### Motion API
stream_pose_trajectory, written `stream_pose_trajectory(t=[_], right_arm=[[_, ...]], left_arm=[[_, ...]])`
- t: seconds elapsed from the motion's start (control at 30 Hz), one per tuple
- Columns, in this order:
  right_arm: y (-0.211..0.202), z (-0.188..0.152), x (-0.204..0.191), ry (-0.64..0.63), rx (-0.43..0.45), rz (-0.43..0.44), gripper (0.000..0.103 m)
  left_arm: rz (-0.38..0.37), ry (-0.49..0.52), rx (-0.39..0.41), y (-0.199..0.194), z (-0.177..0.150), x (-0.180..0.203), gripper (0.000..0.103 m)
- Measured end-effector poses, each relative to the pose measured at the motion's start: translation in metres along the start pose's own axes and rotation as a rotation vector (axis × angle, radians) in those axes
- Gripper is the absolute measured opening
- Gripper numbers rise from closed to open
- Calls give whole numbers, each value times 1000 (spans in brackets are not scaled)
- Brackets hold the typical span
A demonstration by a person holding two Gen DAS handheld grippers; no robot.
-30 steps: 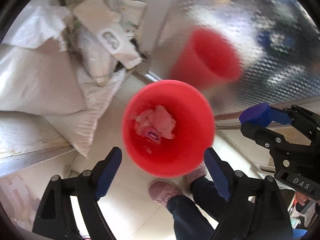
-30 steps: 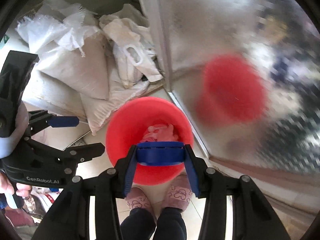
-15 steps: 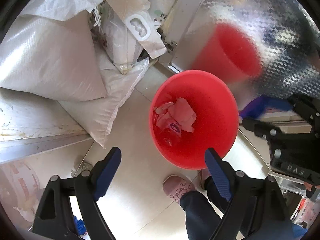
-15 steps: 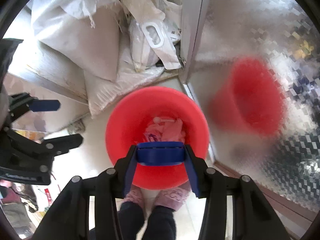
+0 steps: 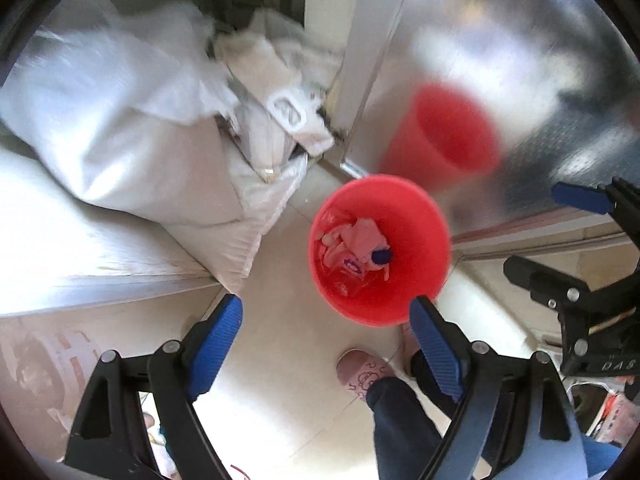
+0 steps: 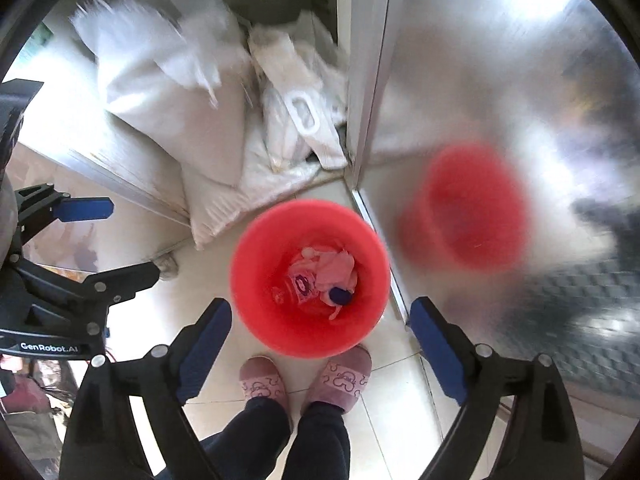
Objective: Collect trash
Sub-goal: 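Raise both tools back up to the counter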
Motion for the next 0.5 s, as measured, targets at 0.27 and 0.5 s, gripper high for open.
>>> stream_pose_trajectory(t=[0.27,0.5], right_arm=[[-121,21,-16,-25,99,11,100],[-236,35,-28,-35,203,14,103]], left_arm=[[54,-26,49,-138,7,8,84],[69,-82,136,-263,11,14,84]])
Point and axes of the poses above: each gripper's, at about its wrist camera, not at the fingertips, and y roughly the way its jaws point, x to its right, z to its top, the point moved 1 cm from there along y, roughly the way its jaws point, and after that the axes turned 4 degrees about y, right-handed, at the moved point
